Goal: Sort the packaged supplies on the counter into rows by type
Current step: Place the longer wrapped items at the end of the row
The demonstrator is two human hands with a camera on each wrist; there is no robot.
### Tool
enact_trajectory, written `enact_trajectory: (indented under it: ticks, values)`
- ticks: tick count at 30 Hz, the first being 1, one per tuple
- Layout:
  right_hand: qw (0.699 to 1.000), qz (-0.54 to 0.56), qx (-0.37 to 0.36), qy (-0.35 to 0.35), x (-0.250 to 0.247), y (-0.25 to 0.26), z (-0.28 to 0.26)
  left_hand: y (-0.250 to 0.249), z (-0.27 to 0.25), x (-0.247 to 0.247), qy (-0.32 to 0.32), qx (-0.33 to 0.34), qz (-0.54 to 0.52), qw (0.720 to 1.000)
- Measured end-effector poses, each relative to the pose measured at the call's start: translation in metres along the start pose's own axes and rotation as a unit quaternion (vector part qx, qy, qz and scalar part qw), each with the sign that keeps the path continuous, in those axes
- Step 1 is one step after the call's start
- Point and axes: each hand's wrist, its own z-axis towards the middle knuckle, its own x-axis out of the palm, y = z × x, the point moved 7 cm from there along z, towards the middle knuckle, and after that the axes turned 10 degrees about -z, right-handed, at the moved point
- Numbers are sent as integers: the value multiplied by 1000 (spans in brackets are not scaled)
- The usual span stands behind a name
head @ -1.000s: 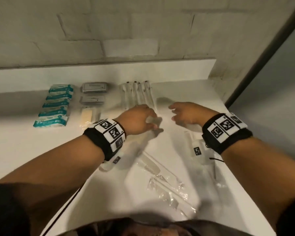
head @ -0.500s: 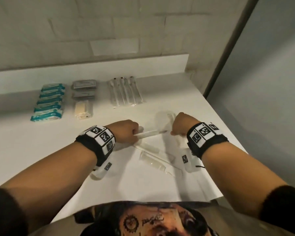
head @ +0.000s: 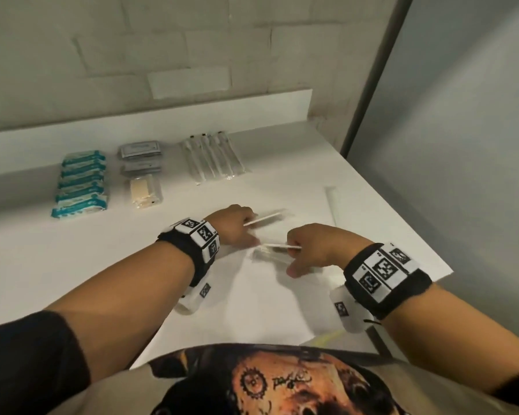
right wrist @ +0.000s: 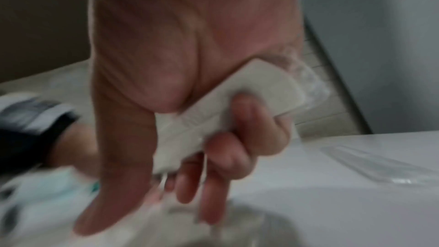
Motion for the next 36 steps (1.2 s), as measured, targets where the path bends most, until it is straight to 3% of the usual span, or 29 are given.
enact_trajectory:
  ticks: [3, 10, 12, 15, 17, 22, 28, 31, 33, 36]
  values:
    - [995, -85, 28, -52, 16, 13, 1, 0, -2, 1, 7, -21, 21, 1000]
    - [995, -68, 73, -18, 25, 19, 0, 32, -16, -9, -34, -83, 38, 995]
    - [994, -2, 90, -57, 18, 10, -2, 46, -21, -9, -42, -101, 45, 993]
    - [956, 145, 178, -183, -1, -29, -6, 55, -30, -8, -44, -124, 42, 990]
    - [919, 169, 253, -251, -9, -61, -7, 51, -34, -9, -58, -115, 32, 991]
    - [884, 212, 383, -162, 1, -105, 2, 28, -36, -5, -87, -72, -5, 994]
    - [943, 128, 305, -34, -15, -105, 30, 20, -11, 2, -46, -142, -9, 989]
    - [960, 117, 253, -32, -25, -110, 46, 8, 5, 2, -22, -174, 11, 984]
    - [957, 166, 232, -43, -29, -122, 64, -2, 22, 1, -18, -191, 5, 981]
    - [928, 308, 209, -37, -34, -138, 82, -19, 45, -3, -40, -214, -14, 976]
